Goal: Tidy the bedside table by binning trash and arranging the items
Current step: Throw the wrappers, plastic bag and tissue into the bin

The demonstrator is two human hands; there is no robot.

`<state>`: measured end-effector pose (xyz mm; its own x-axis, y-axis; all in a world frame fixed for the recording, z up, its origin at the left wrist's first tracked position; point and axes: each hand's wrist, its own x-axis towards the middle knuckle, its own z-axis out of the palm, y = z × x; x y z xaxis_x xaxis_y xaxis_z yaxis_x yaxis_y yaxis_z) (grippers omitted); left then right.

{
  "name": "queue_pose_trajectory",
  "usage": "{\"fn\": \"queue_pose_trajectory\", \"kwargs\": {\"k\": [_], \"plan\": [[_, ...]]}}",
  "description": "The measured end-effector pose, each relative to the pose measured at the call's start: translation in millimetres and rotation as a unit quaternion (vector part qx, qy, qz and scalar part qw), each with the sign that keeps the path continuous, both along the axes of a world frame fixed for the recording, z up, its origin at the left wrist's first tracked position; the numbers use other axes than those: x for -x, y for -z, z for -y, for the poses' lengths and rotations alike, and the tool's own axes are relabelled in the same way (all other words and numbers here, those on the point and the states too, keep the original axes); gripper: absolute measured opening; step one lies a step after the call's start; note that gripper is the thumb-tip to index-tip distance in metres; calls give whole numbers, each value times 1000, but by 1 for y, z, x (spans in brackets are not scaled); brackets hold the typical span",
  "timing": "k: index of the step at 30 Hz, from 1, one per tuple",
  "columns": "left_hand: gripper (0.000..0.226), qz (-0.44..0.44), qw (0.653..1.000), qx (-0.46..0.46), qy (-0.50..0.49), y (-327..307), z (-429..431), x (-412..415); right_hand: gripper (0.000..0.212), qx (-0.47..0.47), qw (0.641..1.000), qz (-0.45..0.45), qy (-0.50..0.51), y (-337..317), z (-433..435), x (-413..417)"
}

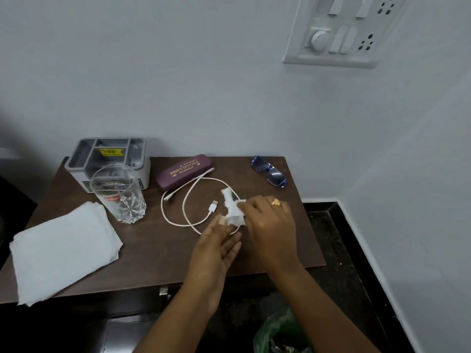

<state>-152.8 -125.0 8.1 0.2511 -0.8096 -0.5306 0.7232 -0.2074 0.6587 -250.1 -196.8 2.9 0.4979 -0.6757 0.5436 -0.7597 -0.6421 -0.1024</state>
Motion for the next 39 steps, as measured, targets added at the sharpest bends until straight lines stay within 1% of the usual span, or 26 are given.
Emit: {"fn": "queue_pose_trajectory", "kwargs": {"k": [2,4,9,10,12,14,15,17,18,20,21,22,23,25,28,31,33,34,35,36,38,39], "plan": [[38,-7,999,26,32,-3,0,5,15,9,999,23,-23,-5,-20,5],[36,-6,998,36,59,-5,-4,8,15,-10,998,45,-37,-2,-35,11],[24,-21,998,35,38,-1,-18,3,25,-98,988,88,-74,11,-63,20],[26,-26,999,29,31,1,-21,0,29,-122,983,110,-83,15,-70,20],[35,-33,999,18,13,7,-29,-7,34,-185,960,186,-93,16,-81,19],[45,-31,999,11,-13,12,-37,-13,33,-226,938,251,-80,12,-78,18],[47,-28,999,8,-25,14,-41,-17,30,-231,935,264,-58,11,-68,18],[39,-28,999,6,-41,16,-50,-21,31,-229,940,254,15,16,-37,20],[34,-31,999,7,-42,16,-54,-22,38,-244,940,233,43,20,-19,21],[28,-34,998,1,-44,13,-60,-23,53,-318,930,177,53,32,15,25],[26,-38,998,-1,-47,11,-62,-23,57,-357,921,145,50,39,27,26],[26,-40,998,-2,-48,9,-64,-23,56,-383,915,115,49,45,36,26],[27,-42,998,-3,-49,7,-65,-23,51,-392,914,96,51,51,43,26],[31,-43,998,-3,-55,5,-66,-24,36,-362,926,94,59,60,48,27],[53,-35,998,0,-59,3,-65,-22,22,-303,941,127,79,60,43,26],[46,-32,998,6,-45,0,-63,-20,20,-283,935,195,82,50,28,24],[45,-30,999,8,-26,1,-64,-17,23,-282,922,253,76,40,10,23],[40,-30,999,9,-12,1,-65,-16,24,-282,914,281,75,33,0,22],[34,-35,999,8,4,-2,-65,-14,25,-299,898,313,74,28,-10,22],[29,-36,999,9,22,-4,-66,-11,25,-334,873,350,64,21,-20,21],[29,-32,997,12,64,-12,-67,-3,27,-443,793,418,16,4,-39,21],[31,-31,996,15,84,-15,-68,1,27,-490,753,439,-1,-4,-48,21]]}}
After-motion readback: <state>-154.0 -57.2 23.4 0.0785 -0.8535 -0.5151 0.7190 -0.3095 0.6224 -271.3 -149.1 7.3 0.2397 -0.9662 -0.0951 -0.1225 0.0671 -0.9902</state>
